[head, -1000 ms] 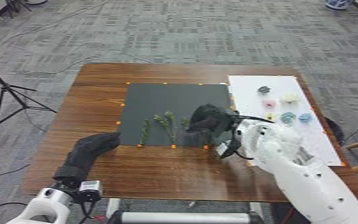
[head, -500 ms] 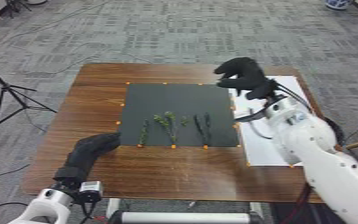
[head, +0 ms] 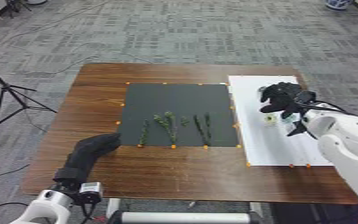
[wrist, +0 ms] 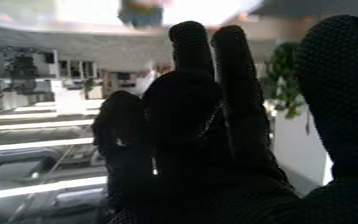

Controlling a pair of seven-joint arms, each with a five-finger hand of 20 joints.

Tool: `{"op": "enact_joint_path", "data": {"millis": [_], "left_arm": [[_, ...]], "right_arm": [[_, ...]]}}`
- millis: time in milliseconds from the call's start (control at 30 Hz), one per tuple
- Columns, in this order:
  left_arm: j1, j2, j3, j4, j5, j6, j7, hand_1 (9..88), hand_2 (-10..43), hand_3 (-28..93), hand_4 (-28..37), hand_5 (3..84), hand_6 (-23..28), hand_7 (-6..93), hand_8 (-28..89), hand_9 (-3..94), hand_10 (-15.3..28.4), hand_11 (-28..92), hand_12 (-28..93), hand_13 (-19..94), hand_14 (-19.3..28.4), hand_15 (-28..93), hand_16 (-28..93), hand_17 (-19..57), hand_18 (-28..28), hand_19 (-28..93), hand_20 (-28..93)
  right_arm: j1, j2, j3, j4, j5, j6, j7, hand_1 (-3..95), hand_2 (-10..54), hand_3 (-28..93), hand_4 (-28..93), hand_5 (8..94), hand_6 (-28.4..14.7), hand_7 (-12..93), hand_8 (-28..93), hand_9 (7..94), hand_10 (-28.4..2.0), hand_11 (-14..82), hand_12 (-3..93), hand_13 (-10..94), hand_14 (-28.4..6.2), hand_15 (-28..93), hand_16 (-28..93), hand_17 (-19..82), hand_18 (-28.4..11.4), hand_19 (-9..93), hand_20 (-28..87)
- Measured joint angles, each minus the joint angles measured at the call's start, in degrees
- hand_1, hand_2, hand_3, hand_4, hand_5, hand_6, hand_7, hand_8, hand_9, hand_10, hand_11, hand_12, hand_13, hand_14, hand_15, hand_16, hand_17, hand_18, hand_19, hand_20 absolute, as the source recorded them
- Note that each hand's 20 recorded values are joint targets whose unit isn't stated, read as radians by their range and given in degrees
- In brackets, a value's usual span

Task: Arrange flowers

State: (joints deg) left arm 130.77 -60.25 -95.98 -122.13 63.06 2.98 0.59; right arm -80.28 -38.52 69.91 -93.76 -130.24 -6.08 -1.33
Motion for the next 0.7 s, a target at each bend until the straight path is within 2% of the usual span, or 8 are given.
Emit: {"op": "enact_joint_path", "data": {"millis": [233, 300, 367, 467, 500, 567, 633, 700], "left_arm": [[0.4, -0.16, -0.13, -0.25, 0.05, -0.03, 0.02, 22.3, 2.3, 67, -25.7, 47.5, 4.3, 14.4, -7, 45.6, 14.4, 20, 15, 35, 17.4, 16, 5, 0.3, 13.9, 12, 16], [0.5, -0.20, -0.16, -0.30, 0.05, -0.03, 0.04, 22.3, 2.3, 67, -25.7, 47.6, 4.3, 14.4, -7, 45.6, 14.4, 20, 15, 35, 17.4, 16, 5, 0.3, 13.9, 12, 16], [0.6, -0.22, -0.16, -0.33, 0.05, 0.01, 0.14, 23.0, 2.1, 67, -25.6, 48.0, 4.3, 14.8, -7, 46.2, 14.3, 20, 15, 35, 17.3, 16, 5, 0.8, 13.7, 13, 16], [0.7, -0.10, 0.44, -0.29, 0.09, 1.01, 1.06, 26.9, -0.1, 67, -23.9, 48.5, 4.4, 15.4, -7, 46.8, 14.2, 21, 15, 36, 16.5, 15, 4, 3.1, 11.9, 12, 15], [0.7, 0.12, 1.15, -0.15, 0.10, 2.29, 2.01, 27.5, -0.5, 67, -23.2, 48.4, 4.4, 15.6, -7, 46.8, 14.1, 21, 15, 36, 16.1, 15, 4, 3.6, 11.4, 11, 15], [0.7, 1.12, 4.07, 0.43, 0.10, 8.23, 6.17, 28.5, -1.4, 68, -22.3, 47.4, 3.9, 16.8, -7, 46.6, 13.9, 22, 15, 36, 15.2, 15, 4, 4.5, 10.2, 10, 15], [0.4, 2.42, 7.46, 1.15, -0.04, 15.94, 11.25, 28.6, -1.6, 68, -22.1, 47.5, 3.6, 18.1, -8, 46.7, 13.8, 22, 14, 36, 14.9, 14, 4, 4.9, 9.8, 10, 15], [0.0, 3.44, 9.85, 1.90, -0.69, 23.41, 15.46, 28.4, -1.4, 68, -22.3, 48.2, 3.4, 18.8, -8, 47.4, 14.0, 23, 15, 36, 14.9, 15, 4, 4.9, 9.8, 10, 15]], "right_arm": [[-1.2, 1.2, -0.6, 0.8, -1.3, -3.2, -1.4, 40.8, -9.5, 69, -19, 57.2, 0.2, 31, -4, 67.5, -10.6, 18.6, 23.0, 81, -4.3, 67, 34, 54, -15.6, 93, 61], [-1.9, 1.4, -0.5, 0.8, -1.9, -3.3, -1.4, 48.3, -9.5, 64, -20, 56.7, 1.2, 36, 11, 70.4, -9.4, 18.6, 32.7, 81, -3.7, 69, 34, 55, -15.0, 93, 63], [-2.8, 1.6, -0.5, 0.8, -2.3, -3.1, -1.1, 55.8, -9.5, 60, -19, 57.5, 2.2, 41, 16, 74.5, -8.2, 13.8, 46.7, 82, -2.9, 70, 34, 57, -14.4, 93, 64], [-3.2, 2.0, -1.7, 1.1, -2.4, -0.3, 0.0, 61.0, -9.5, 60, -19, 59.1, 3.3, 47, 18, 76.6, -7.9, 17.6, 53.7, 84, -2.0, 71, 34, 59, -13.7, 93, 66], [-3.2, 2.1, -2.5, 1.4, -2.4, 1.2, 0.5, 61.6, -9.5, 60, -19, 59.5, 3.2, 47, 18, 77.0, -7.7, 18.6, 54.6, 84, -2.0, 71, 34, 59, -13.6, 93, 66], [-3.2, 2.3, -4.2, 2.0, -2.1, 5.1, 1.1, 62.3, -9.5, 60, -20, 60.4, 2.9, 48, 17, 77.8, -7.4, 19.3, 54.9, 84, -1.7, 71, 35, 59, -13.4, 93, 66], [-3.2, 2.3, -5.0, 2.4, -1.6, 7.2, 1.1, 62.4, -9.5, 60, -20, 60.9, 2.9, 48, 17, 78.6, -7.0, 19.5, 54.6, 85, -1.6, 71, 35, 60, -13.4, 93, 66], [-3.2, 2.3, -5.2, 2.4, -0.8, 7.8, 1.0, 62.4, -9.5, 61, -20, 61.6, 2.7, 47, 17, 79.4, -6.8, 19.3, 54.3, 85, -1.5, 70, 35, 60, -13.3, 93, 66]]}}
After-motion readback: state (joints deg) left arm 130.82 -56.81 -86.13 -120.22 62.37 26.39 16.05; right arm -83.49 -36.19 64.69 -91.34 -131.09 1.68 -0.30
